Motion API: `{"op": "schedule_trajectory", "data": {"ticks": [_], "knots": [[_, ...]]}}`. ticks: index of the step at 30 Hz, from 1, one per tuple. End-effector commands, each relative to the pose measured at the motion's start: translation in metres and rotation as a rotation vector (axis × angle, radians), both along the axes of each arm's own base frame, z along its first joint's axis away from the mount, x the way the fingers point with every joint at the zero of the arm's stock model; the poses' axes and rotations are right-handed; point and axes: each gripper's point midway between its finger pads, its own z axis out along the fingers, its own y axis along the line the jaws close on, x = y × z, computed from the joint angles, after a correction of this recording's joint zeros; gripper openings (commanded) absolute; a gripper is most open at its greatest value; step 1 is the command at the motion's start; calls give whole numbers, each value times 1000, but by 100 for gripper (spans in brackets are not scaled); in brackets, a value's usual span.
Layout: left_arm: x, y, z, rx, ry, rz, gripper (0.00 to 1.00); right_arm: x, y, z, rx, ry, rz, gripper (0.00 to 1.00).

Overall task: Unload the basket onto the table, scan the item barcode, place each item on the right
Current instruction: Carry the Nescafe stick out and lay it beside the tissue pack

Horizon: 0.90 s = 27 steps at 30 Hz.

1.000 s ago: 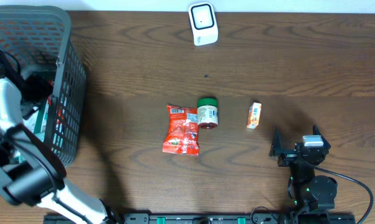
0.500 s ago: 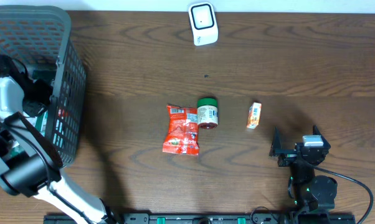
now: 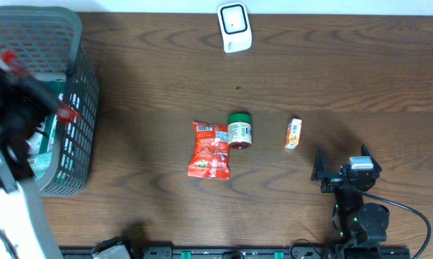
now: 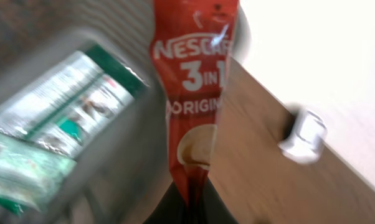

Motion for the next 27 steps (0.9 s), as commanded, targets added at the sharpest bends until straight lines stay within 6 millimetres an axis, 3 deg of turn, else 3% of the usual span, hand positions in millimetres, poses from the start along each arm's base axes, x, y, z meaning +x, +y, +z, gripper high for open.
{"op": "schedule_trajectory", "data": {"ticks": [1, 5, 9, 16, 18, 22, 24, 27], "knots": [[-18, -69, -6, -41, 38, -191, 7, 0, 0, 0, -9, -1, 2, 99], [-25, -154, -18, -123, 51, -508, 8, 0, 0, 0, -9, -1, 2, 99], [-20, -222, -40, -116, 74, -729, 7, 0, 0, 0, -9, -1, 2, 99], [3, -316, -115, 9, 243, -782, 8, 0, 0, 0, -9, -1, 2, 99], [11, -339, -143, 74, 274, -773, 8, 0, 0, 0, -9, -1, 2, 99], [24, -362, -185, 176, 300, -735, 7, 0, 0, 0, -9, -1, 2, 99], [27, -377, -199, 189, 295, -751, 8, 0, 0, 0, -9, -1, 2, 99], [29, -383, -200, 193, 278, -755, 11, 0, 0, 0, -9, -1, 2, 99]]}}
